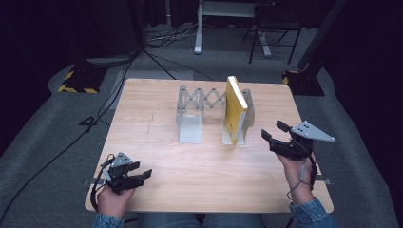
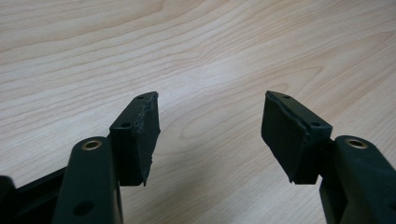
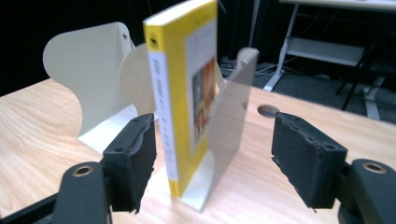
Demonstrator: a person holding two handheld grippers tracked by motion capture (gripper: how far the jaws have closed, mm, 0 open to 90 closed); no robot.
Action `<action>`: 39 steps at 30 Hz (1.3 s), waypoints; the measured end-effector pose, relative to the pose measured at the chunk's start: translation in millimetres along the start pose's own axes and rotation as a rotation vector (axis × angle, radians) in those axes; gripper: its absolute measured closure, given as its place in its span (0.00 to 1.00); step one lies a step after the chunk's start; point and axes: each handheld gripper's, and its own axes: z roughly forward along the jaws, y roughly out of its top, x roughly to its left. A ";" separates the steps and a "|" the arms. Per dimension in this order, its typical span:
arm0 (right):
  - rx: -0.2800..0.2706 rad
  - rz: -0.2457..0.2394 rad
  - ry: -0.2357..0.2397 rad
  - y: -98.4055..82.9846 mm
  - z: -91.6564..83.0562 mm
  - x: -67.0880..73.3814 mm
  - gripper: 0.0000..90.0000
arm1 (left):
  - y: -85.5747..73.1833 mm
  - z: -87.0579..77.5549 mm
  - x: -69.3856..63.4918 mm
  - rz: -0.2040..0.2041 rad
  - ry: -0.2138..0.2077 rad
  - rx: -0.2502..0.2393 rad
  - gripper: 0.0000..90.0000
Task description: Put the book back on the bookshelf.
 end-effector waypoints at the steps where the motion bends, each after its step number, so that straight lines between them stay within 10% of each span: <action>1: 0.004 0.002 -0.004 -3.0 -3.2 -4.3 0.33 | -0.5 -0.1 1.3 -0.003 0.008 0.000 0.42; 18: 0.206 0.066 -0.034 -81.8 -42.4 -65.8 0.22 | -11.0 1.3 20.8 0.036 0.092 0.054 0.37; 33: 0.348 0.040 -0.020 -121.2 -32.3 -63.8 0.18 | -13.5 9.7 20.0 0.056 0.084 0.072 0.35; 39: 0.378 0.052 -0.016 -139.2 -24.7 -63.8 0.15 | -17.2 16.3 20.8 0.136 0.115 0.044 0.22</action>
